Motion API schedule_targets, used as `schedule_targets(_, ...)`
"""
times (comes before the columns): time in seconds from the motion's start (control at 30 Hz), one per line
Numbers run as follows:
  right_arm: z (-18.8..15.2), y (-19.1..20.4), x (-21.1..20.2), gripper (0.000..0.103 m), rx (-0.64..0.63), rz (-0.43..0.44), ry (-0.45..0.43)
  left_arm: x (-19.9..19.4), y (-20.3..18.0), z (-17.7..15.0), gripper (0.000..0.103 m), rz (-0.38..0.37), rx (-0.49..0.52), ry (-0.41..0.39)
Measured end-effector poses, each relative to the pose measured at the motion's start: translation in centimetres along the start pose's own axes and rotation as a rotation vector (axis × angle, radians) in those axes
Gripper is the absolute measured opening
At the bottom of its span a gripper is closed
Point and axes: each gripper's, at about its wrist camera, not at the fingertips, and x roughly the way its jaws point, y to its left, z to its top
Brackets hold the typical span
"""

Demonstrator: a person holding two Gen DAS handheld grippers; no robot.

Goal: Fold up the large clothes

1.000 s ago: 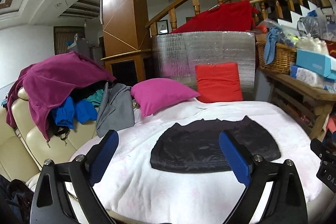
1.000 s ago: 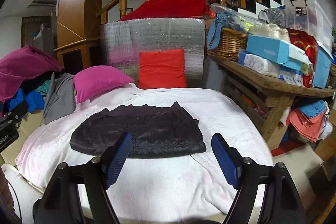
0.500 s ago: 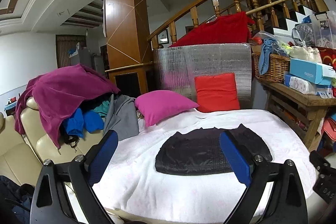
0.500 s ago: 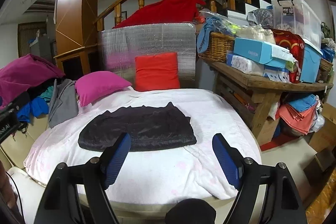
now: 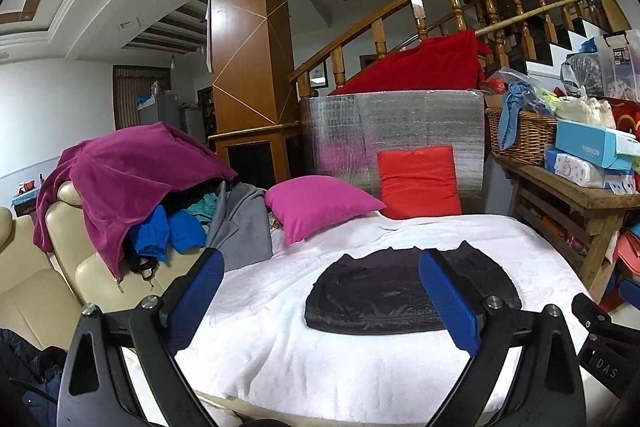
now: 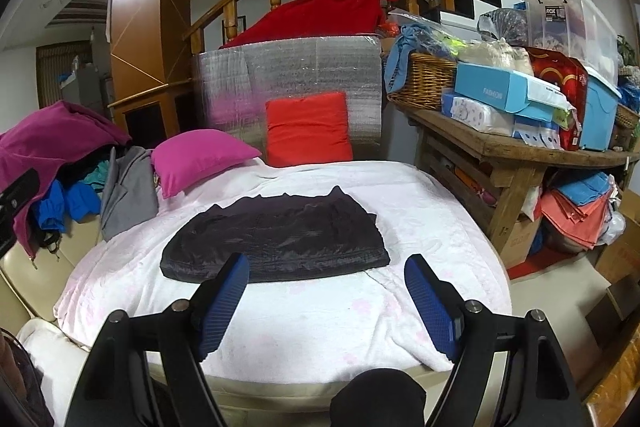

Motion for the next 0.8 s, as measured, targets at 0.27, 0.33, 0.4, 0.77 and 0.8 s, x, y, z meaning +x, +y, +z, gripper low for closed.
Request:
schedule_targets(0.27, 0.01, 0.59, -0.19, 0.083, -0.012, -0.003, -0.005, -0.34, 0.38, -0.08, 0.098, 0.002, -0.004, -0.007)
schedule_targets(0.33, 0.00, 0.52, -0.23, 0.083, -0.007, 0.000, -0.006, -0.33, 0.35, -0.13, 0.098, 0.001, -0.003, -0.004)
schedule_targets(0.4, 0.02, 0.49, -0.23, 0.083, -0.008, 0.000, -0.006, -0.27, 0.31, -0.14, 0.098, -0.001, -0.001, -0.003)
schedule_targets(0.77, -0.05, 0.56, -0.03, 0.083, -0.004, 0.000, -0.001, -0.31, 0.27, -0.34, 0.098, -0.005, 0.005, 0.003)
schedule_targets(0.8, -0.03, 0.49, 0.00, 0.083, -0.006, 0.000, -0.001, -0.35, 0.27, -0.36, 0.098, -0.005, 0.006, 0.002)
